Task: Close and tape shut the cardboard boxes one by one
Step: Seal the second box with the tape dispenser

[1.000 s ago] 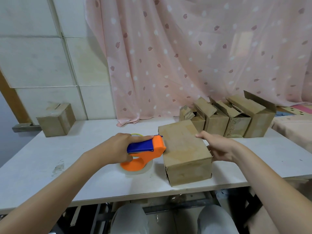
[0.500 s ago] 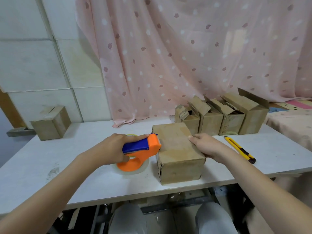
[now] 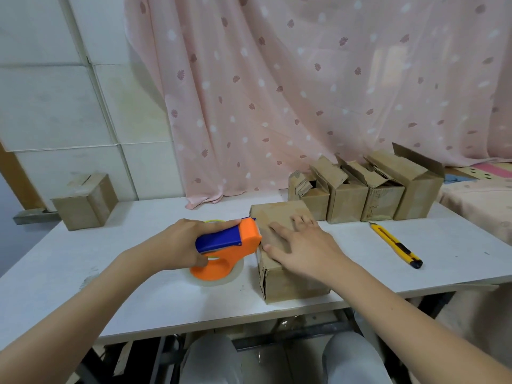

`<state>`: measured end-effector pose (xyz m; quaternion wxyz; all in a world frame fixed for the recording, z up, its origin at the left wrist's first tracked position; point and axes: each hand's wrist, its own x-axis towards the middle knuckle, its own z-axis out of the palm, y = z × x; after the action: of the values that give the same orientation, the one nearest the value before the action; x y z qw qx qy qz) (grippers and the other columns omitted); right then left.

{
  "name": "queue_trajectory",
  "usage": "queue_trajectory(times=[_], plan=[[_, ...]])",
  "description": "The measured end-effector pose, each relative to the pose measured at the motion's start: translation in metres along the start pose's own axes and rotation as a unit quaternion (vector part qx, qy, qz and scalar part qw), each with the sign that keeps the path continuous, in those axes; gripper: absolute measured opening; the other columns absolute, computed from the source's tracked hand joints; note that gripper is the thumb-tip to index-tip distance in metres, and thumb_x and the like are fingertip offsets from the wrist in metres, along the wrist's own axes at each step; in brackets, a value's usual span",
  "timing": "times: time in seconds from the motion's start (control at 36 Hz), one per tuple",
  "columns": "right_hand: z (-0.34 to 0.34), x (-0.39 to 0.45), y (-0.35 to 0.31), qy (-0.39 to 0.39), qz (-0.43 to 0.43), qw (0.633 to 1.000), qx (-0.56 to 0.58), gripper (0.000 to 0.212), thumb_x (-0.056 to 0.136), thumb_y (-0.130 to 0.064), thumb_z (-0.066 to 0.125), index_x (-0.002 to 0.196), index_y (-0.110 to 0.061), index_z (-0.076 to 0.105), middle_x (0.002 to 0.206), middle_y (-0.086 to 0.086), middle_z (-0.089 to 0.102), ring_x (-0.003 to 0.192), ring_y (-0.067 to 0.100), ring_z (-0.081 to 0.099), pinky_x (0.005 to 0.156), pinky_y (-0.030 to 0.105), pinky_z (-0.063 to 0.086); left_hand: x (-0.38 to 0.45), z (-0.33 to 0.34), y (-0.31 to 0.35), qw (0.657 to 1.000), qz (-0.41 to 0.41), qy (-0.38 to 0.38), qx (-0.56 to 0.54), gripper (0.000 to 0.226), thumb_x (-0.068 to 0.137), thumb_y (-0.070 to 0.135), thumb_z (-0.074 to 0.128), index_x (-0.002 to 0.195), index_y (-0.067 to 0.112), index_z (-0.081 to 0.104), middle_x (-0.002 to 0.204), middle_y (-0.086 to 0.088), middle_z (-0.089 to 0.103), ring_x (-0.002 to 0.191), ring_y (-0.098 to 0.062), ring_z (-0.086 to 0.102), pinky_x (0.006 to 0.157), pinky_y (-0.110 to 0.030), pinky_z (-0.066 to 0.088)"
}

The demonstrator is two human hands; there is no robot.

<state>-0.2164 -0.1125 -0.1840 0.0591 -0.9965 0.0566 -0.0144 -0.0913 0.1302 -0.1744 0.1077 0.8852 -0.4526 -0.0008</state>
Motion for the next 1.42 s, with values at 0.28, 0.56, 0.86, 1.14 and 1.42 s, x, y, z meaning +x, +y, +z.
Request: queue_trajectory(times=[0.28,0.56,0.86,1.14,1.42], plan=[[-0.004,-0.002,-0.001,-0.015,0.010,1.000,-0.003,0.069,0.095,-0.073,0.026,0.156,-0.042,0.021,0.162,0.013,0.023,0.151,0.027,0.014,0.117,0.040,0.023,-0.016,-0.008,-0.021,0.999,-0.027,-0.021,0.022,0.096,0.074,0.025,0.065,0.137,0.076,0.013,0.086,0.011,0.060,0.075,-0.010,0.053,0.068,-0.027,0.045],[-0.015,0.010,-0.005,-0.033,0.043,0.998,0.032,0.059,0.090,-0.069,0.042,0.140,-0.038,0.043,0.131,0.006,0.053,0.129,0.026,0.043,0.100,0.042,0.042,-0.034,-0.004,-0.038,0.998,-0.041,0.012,0.039,0.088,0.078,0.028,0.066,0.134,0.074,0.017,0.087,0.012,0.056,0.079,-0.006,0.051,0.070,-0.021,0.042],[-0.016,0.082,-0.040,-0.183,0.272,0.944,0.029,0.129,0.057,-0.073,0.049,0.156,-0.024,-0.018,0.159,0.030,0.021,0.138,0.062,0.022,0.109,0.073,0.019,-0.033,-0.007,-0.027,0.998,-0.034,0.015,0.052,0.087,0.083,0.028,0.065,0.132,0.073,0.008,0.084,0.015,0.049,0.078,-0.007,0.047,0.072,-0.022,0.040],[-0.038,0.073,-0.041,-0.329,0.195,0.924,-0.003,0.119,0.056,-0.088,0.051,0.149,-0.015,0.041,0.155,0.016,0.038,0.137,0.044,0.039,0.112,0.054,0.033,-0.032,-0.007,-0.027,0.997,-0.044,0.007,0.060,0.086,0.084,0.028,0.065,0.141,0.068,0.015,0.084,0.015,0.048,0.080,-0.008,0.047,0.075,-0.025,0.042],[-0.063,0.059,-0.046,-0.304,0.163,0.939,-0.001,0.060,0.101,-0.051,0.042,0.142,-0.009,0.053,0.141,0.007,0.053,0.094,0.024,0.043,0.071,0.029,0.036,-0.030,-0.004,-0.023,0.998,-0.036,0.007,0.060,0.086,0.084,0.027,0.064,0.142,0.069,0.015,0.084,0.012,0.047,0.075,-0.005,0.042,0.065,-0.017,0.032]])
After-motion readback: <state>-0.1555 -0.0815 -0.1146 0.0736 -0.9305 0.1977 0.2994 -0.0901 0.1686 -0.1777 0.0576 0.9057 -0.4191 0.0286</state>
